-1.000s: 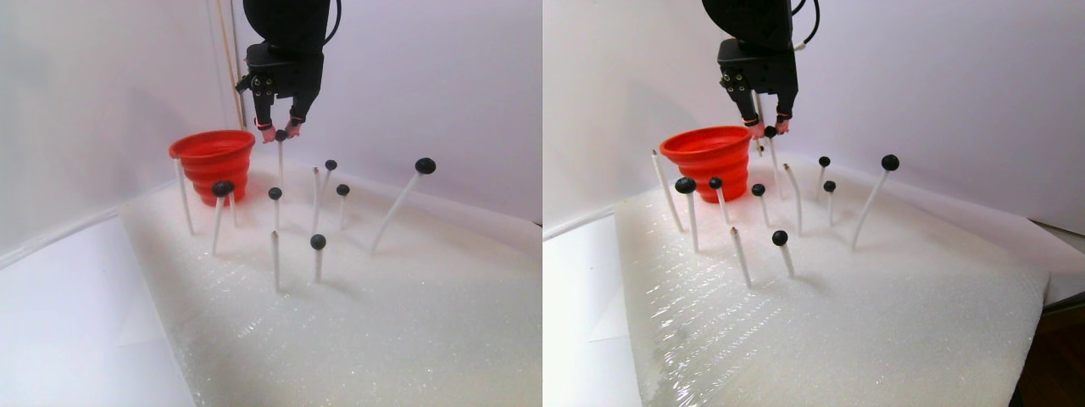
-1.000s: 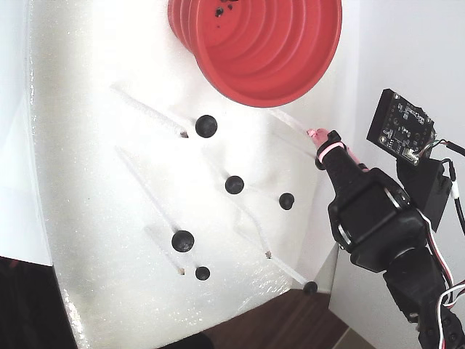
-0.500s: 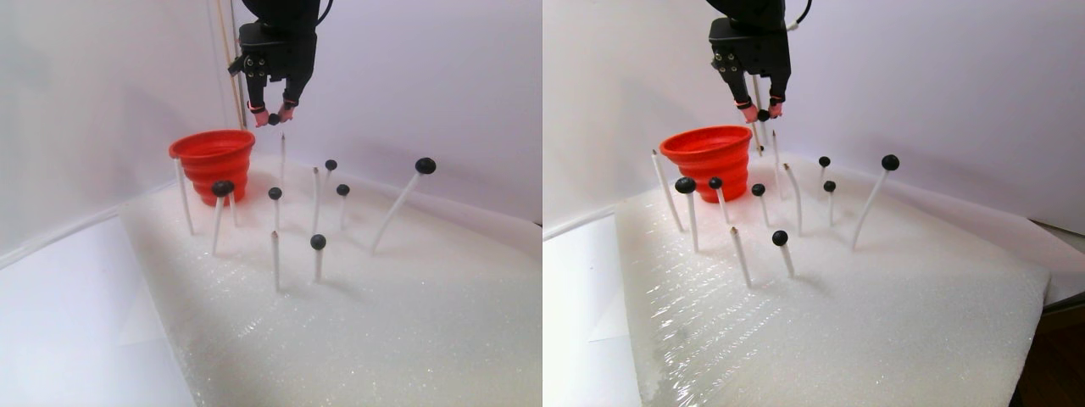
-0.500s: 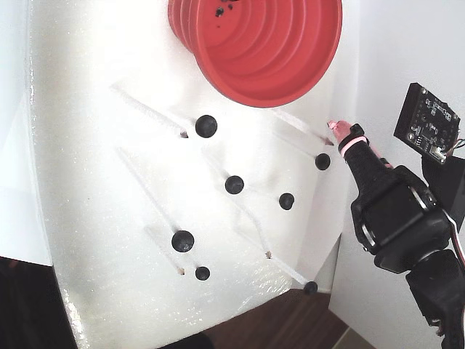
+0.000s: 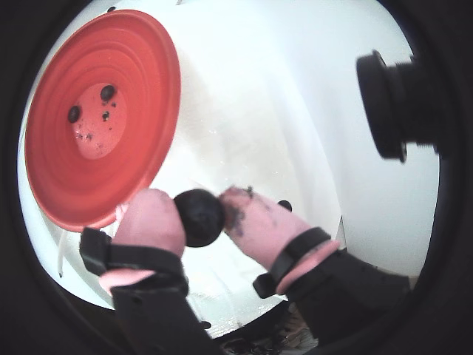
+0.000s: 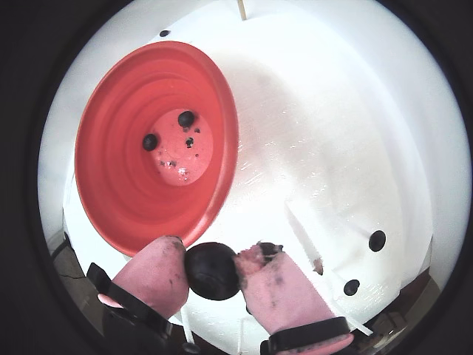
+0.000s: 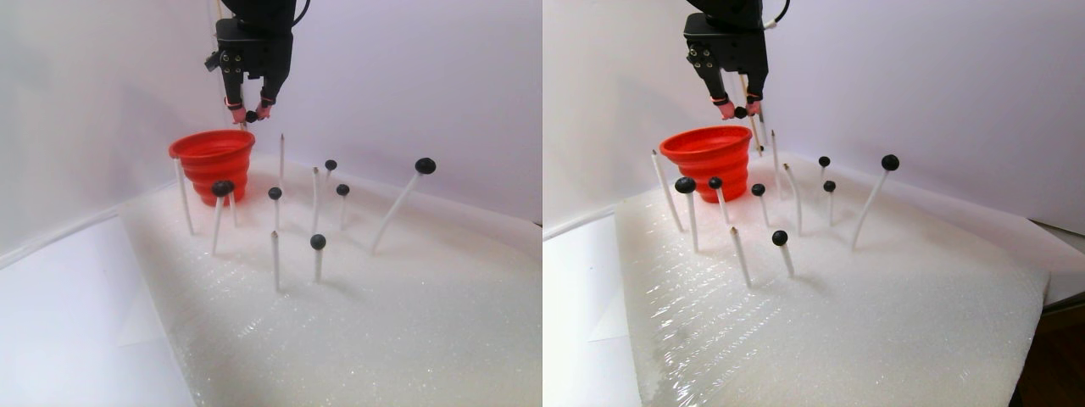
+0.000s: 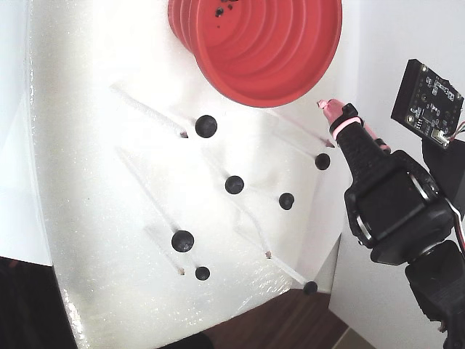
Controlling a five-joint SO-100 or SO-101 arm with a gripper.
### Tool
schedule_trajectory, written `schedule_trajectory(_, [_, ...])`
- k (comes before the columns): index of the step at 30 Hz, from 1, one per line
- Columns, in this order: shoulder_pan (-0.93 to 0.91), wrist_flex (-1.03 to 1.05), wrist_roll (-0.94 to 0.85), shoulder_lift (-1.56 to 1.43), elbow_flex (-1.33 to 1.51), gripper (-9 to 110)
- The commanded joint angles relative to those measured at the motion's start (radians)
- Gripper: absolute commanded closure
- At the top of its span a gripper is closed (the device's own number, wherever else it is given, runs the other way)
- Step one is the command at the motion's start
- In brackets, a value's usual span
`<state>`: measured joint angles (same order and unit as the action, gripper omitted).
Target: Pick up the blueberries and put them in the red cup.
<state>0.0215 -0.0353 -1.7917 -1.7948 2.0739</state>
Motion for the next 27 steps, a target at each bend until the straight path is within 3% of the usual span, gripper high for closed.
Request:
schedule_trajectory(1, [0.029, 0.000, 0.014, -0.067, -0.061, 90])
schedule_trajectory(27, [0.115, -0.094, 0.048, 0.138, -0.178, 89])
